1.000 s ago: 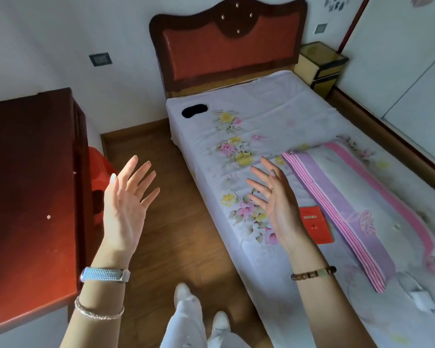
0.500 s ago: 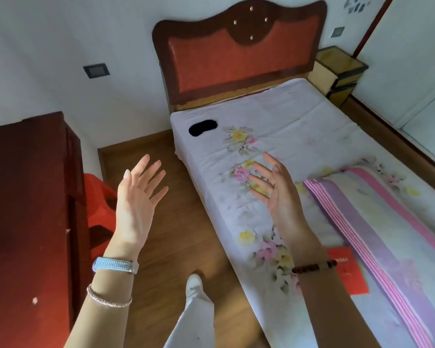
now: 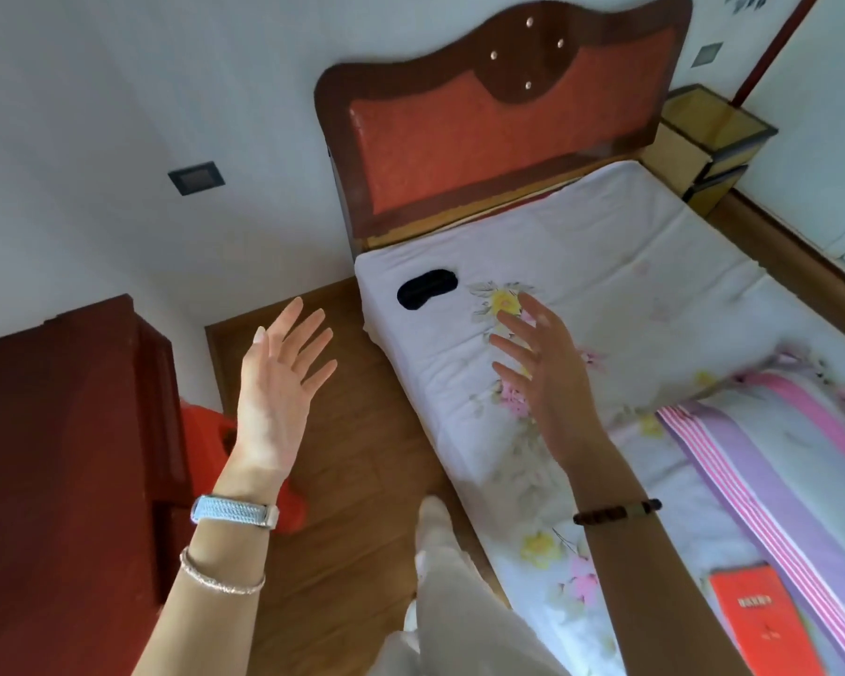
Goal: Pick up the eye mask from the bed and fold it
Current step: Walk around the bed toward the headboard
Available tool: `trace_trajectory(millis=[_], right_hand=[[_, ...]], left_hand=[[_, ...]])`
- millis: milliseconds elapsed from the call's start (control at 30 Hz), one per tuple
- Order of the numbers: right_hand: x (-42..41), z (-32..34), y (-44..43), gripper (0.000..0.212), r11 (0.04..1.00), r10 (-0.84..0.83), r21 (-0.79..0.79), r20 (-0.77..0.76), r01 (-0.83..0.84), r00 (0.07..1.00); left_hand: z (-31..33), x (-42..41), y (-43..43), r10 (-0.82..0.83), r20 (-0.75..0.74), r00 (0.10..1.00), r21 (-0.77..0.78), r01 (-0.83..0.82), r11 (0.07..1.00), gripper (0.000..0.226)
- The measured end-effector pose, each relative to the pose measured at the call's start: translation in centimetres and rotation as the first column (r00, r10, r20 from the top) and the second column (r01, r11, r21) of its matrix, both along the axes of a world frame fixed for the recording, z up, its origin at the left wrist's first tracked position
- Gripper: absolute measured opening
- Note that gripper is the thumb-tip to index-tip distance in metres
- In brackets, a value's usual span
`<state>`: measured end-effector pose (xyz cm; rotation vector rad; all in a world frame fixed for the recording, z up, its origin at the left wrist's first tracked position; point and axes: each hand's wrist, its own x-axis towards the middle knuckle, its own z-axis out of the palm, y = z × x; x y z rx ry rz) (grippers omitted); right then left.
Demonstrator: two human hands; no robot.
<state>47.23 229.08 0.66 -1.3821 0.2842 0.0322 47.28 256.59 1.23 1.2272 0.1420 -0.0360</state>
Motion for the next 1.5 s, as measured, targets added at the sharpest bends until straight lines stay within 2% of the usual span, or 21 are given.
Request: trace_trajectory(millis=[267,600,833,967,1167,1233,1367,1500], right_hand=[[12.3,-2.0,0.6,0.033,1.0,-0.015,-0.024,0.01,0.015,1.0],[27.8,-3.6,0.7,0.031,0.996,-0.077,-0.05,-0.031,0.075,0.997],[33.9,-5.7,0.8,0.036,0.989,-0.146,-0.041,-0.133,0.142,0.98],[36.9,-7.9,1.1,0.036,0.975,-0.221,-0.052,-0.215,0.214,0.951],[42.2,-12.3,1.7,0.033,0.943,-0.33,-0.079,-0.358,0.323,0.874],[43.8,-14.5,1.9,0.031,0.933,-0.347,-0.064,-0.407,0.353,0.845],[46.4,-19.6,2.3,0.033,0.9,-0.307,0.086,-0.571,0.427,0.761],[47.7,-25.0,2.7,0.034,0.879,-0.273,0.128,-0.656,0.46,0.703]], left_hand=[[-1.4,12.0,1.2,0.001,-0.034,0.999,0.05,0.001,0.999,0.067],[-1.8,29.0,0.9,-0.05,-0.114,0.992,0.073,0.059,0.996,0.053],[-5.8,38.0,0.0,-0.191,-0.238,0.952,0.073,0.213,0.974,0.043],[-9.8,43.7,-0.5,-0.267,-0.325,0.907,0.143,0.326,0.934,0.042],[-16.5,51.9,-1.1,-0.43,-0.413,0.803,0.208,0.542,0.814,0.035],[-19.1,54.5,-1.1,-0.475,-0.49,0.731,0.191,0.622,0.759,0.042],[-24.3,58.6,-1.4,-0.495,-0.683,0.538,0.123,0.752,0.648,0.046],[-29.1,61.1,-2.4,-0.47,-0.757,0.453,0.102,0.793,0.601,0.034]])
